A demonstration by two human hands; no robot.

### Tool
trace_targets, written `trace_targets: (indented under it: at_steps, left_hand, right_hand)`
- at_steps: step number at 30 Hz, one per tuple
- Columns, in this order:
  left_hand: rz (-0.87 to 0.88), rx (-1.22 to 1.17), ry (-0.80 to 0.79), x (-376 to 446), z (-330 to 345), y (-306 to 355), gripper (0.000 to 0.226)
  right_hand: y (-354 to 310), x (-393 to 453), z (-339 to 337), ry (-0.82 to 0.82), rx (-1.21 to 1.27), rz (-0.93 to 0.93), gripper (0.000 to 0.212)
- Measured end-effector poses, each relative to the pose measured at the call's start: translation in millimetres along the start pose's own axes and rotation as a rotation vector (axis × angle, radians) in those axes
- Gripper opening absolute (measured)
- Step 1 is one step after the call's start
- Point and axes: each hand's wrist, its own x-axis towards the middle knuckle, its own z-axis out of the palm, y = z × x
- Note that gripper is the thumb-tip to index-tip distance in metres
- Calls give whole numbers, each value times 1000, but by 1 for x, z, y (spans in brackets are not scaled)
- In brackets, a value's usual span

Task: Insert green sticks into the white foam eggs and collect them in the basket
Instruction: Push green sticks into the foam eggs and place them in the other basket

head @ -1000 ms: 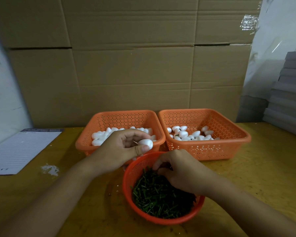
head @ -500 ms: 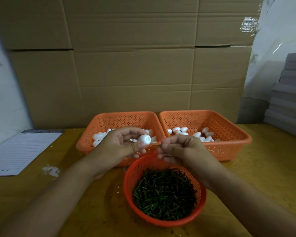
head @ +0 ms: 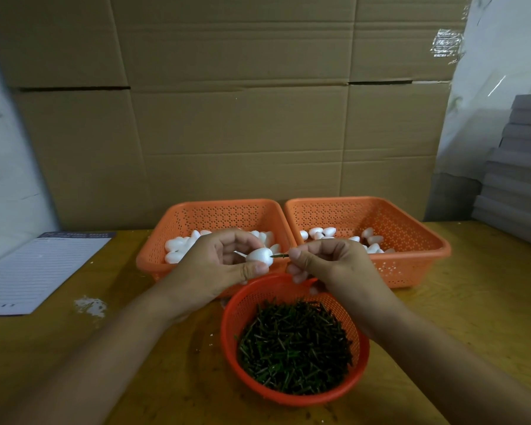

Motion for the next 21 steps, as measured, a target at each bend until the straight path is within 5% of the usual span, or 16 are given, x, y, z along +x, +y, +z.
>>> trace_targets:
  at_steps: [21]
  left_hand:
    - [12,68,0,-1,7,-2,34]
  right_hand:
    - [2,-2,6,-7,-61,-18,14]
